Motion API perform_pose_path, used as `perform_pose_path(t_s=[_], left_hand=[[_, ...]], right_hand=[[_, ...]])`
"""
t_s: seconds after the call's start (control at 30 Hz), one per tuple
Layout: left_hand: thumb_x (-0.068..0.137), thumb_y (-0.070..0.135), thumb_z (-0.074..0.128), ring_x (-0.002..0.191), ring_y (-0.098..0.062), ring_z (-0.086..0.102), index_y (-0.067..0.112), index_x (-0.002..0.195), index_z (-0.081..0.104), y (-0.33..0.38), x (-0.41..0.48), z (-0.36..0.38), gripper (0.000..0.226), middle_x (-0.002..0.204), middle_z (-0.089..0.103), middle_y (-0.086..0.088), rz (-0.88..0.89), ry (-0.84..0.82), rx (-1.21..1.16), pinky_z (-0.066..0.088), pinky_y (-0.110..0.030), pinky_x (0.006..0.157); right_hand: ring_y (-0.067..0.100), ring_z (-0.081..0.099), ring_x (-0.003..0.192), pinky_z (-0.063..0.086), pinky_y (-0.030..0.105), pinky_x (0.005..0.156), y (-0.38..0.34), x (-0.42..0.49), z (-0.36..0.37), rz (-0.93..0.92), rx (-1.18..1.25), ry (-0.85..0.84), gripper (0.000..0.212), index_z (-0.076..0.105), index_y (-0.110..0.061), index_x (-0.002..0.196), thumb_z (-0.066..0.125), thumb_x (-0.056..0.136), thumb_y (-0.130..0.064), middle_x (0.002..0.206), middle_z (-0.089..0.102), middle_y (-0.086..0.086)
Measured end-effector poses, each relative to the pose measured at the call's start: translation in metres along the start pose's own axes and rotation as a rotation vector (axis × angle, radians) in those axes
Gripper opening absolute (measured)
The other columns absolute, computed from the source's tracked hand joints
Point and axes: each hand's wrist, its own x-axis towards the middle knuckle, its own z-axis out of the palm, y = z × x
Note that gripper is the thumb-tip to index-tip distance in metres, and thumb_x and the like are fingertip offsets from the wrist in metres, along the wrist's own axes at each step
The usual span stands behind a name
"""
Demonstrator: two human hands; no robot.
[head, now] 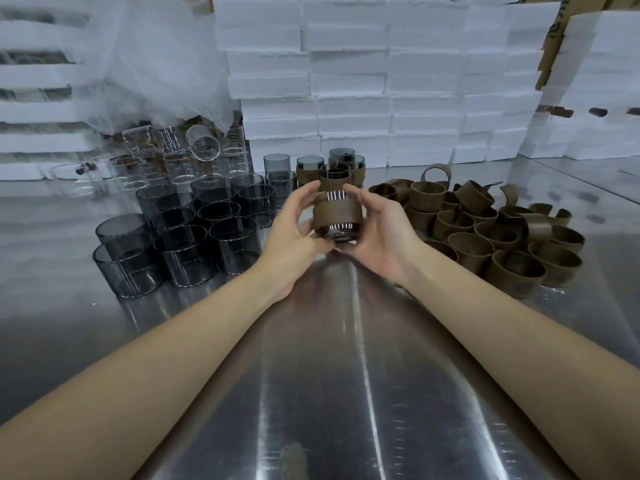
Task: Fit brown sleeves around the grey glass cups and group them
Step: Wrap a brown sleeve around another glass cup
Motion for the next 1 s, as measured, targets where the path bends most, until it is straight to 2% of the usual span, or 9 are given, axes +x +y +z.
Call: perform_pose_path(t_s=[0.1, 0.2, 0.27, 0.4, 0.47, 0.57, 0.67, 0.8, 1.0], left_hand=[[0.069, -0.035, 0.052, 0.108, -0.006, 0.063, 0.026, 0.119, 0.055, 0.0017, -0.0004, 0.0008, 0.079, 0.132, 0.050, 0.000, 0.031, 0.071, 0.015, 0.050, -0.014, 0.070], [0.068, -0.034, 0.051, 0.121, -0.016, 0.055, 0.024, 0.118, 0.054, 0.0003, 0.0017, -0.0002, 0.077, 0.134, 0.048, -0.008, 0.055, 0.114, 0.067, 0.050, -0.015, 0.070], [0.068, -0.032, 0.054, 0.119, -0.015, 0.056, 0.023, 0.118, 0.053, -0.0012, 0.0017, -0.0002, 0.074, 0.125, 0.054, -0.002, 0.073, 0.117, 0.071, 0.051, -0.016, 0.070], [0.071, -0.029, 0.061, 0.107, -0.006, 0.061, 0.030, 0.109, 0.053, -0.0015, 0.0016, -0.0005, 0.070, 0.118, 0.058, 0.004, 0.064, 0.139, 0.013, 0.052, -0.017, 0.074], [0.071, -0.028, 0.062, 0.101, -0.002, 0.063, 0.031, 0.107, 0.052, -0.0017, 0.0020, -0.0005, 0.070, 0.116, 0.058, 0.004, 0.065, 0.152, 0.012, 0.052, -0.017, 0.075], [0.071, -0.027, 0.063, 0.103, -0.004, 0.062, 0.029, 0.111, 0.052, -0.0009, 0.0013, 0.0006, 0.069, 0.116, 0.058, 0.004, 0.077, 0.152, 0.033, 0.052, -0.017, 0.075], [0.072, -0.025, 0.066, 0.104, -0.007, 0.061, 0.026, 0.114, 0.052, 0.0019, -0.0007, 0.0023, 0.067, 0.117, 0.056, 0.005, 0.098, 0.165, 0.076, 0.051, -0.015, 0.075], [0.071, -0.025, 0.065, 0.112, -0.020, 0.059, 0.022, 0.115, 0.051, 0.0042, -0.0010, 0.0042, 0.066, 0.131, 0.048, -0.012, 0.114, 0.180, 0.129, 0.054, -0.021, 0.081], [0.071, -0.025, 0.065, 0.112, -0.020, 0.059, 0.022, 0.114, 0.051, 0.0049, -0.0016, 0.0042, 0.066, 0.133, 0.046, -0.014, 0.094, 0.179, 0.175, 0.052, -0.018, 0.077]], right_hand=[[0.030, 0.060, 0.117, 0.042, 0.046, 0.106, 0.0029, -0.0005, -0.0010, -0.033, -0.050, -0.046, 0.033, 0.057, -0.022, 0.130, 0.042, 0.101, -0.025, 0.130, 0.061, 0.011], [0.025, 0.054, 0.126, 0.038, 0.045, 0.110, 0.0054, 0.0003, -0.0001, -0.069, -0.101, -0.074, 0.034, 0.052, -0.023, 0.135, 0.040, 0.103, -0.024, 0.133, 0.059, 0.006], [0.023, 0.056, 0.121, 0.042, 0.040, 0.106, 0.0059, 0.0010, 0.0005, -0.090, -0.115, -0.067, 0.034, 0.050, -0.021, 0.136, 0.040, 0.104, -0.023, 0.131, 0.061, 0.006], [0.024, 0.064, 0.103, 0.050, 0.033, 0.098, 0.0021, 0.0005, -0.0007, -0.094, -0.013, -0.070, 0.033, 0.060, -0.014, 0.126, 0.040, 0.101, -0.015, 0.111, 0.070, 0.012], [0.025, 0.064, 0.104, 0.050, 0.034, 0.099, 0.0011, 0.0004, -0.0020, -0.085, 0.007, -0.078, 0.035, 0.062, -0.013, 0.122, 0.035, 0.100, -0.010, 0.111, 0.069, 0.014], [0.027, 0.060, 0.108, 0.048, 0.039, 0.101, 0.0032, -0.0004, -0.0024, -0.101, -0.035, -0.078, 0.041, 0.061, -0.013, 0.120, 0.029, 0.096, -0.001, 0.115, 0.066, 0.017], [0.027, 0.061, 0.110, 0.049, 0.045, 0.100, 0.0044, -0.0011, -0.0014, -0.111, -0.092, -0.078, 0.038, 0.058, -0.012, 0.129, 0.036, 0.099, -0.007, 0.122, 0.065, 0.016], [0.029, 0.064, 0.108, 0.054, 0.046, 0.092, 0.0061, -0.0019, -0.0002, -0.083, -0.071, -0.094, 0.027, 0.068, -0.015, 0.115, 0.049, 0.098, -0.022, 0.105, 0.071, 0.010], [0.033, 0.058, 0.118, 0.056, 0.046, 0.090, 0.0066, -0.0013, -0.0020, -0.079, -0.070, -0.072, 0.032, 0.062, -0.012, 0.124, 0.039, 0.103, -0.020, 0.116, 0.065, 0.014]])
